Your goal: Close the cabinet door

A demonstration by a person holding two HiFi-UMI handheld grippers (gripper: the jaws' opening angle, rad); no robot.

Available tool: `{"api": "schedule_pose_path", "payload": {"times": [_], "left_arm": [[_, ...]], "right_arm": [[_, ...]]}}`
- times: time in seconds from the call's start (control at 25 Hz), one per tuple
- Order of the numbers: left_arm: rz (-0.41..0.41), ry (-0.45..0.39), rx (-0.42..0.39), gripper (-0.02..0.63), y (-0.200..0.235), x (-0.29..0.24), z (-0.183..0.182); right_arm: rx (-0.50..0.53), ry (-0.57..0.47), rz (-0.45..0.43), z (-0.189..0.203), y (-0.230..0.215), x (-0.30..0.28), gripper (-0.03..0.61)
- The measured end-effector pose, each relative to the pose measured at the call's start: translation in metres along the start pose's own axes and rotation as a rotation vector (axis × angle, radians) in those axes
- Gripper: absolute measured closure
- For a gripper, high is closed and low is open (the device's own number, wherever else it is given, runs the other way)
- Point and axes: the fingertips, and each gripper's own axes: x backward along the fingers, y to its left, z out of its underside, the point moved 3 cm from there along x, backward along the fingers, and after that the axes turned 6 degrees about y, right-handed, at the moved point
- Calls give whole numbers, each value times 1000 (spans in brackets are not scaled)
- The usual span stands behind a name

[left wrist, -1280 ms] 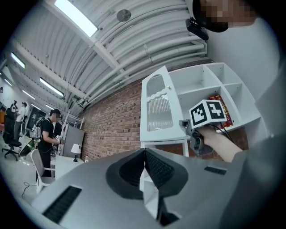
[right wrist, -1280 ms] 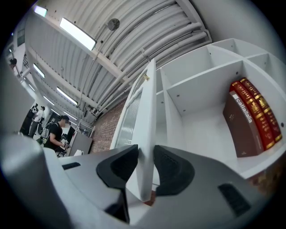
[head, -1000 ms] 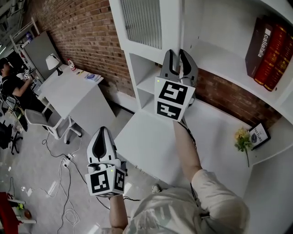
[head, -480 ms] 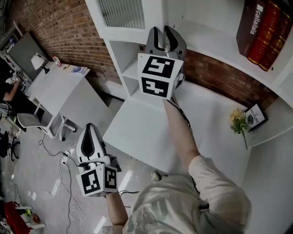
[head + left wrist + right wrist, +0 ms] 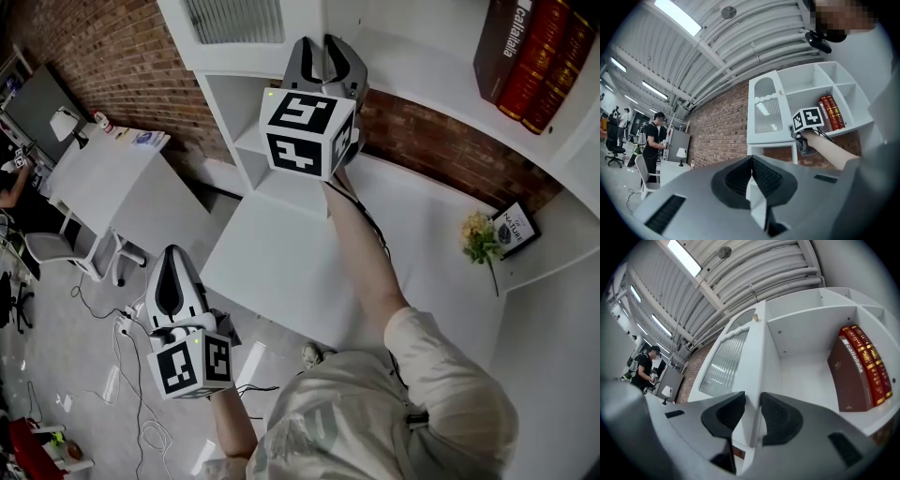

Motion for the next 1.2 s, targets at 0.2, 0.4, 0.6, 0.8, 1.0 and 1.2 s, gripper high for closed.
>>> {"api": "schedule_pose_path", "payload": {"times": [0.2, 0.4, 0.6, 0.8, 1.0, 1.2], "left_arm": [[4, 4, 1, 600, 0, 0, 3], [-11, -4, 4, 600, 2, 3, 3], [-20, 6, 44, 600, 3, 4, 9], [-18, 1, 32, 600, -1, 5, 11], [-43, -24, 36, 600, 4, 1, 10], [-84, -74, 3, 600, 14, 20, -6]], "right_arm": [[-8, 3, 3, 0, -1, -3, 471], [-37, 7, -11, 0, -2, -4, 471], [-87, 29, 23, 3, -8, -2, 471], [96, -63, 38, 1, 12, 23, 471], [-21, -239, -391, -33, 57, 86, 522], [-93, -271, -628, -29, 99, 152, 540]]}}
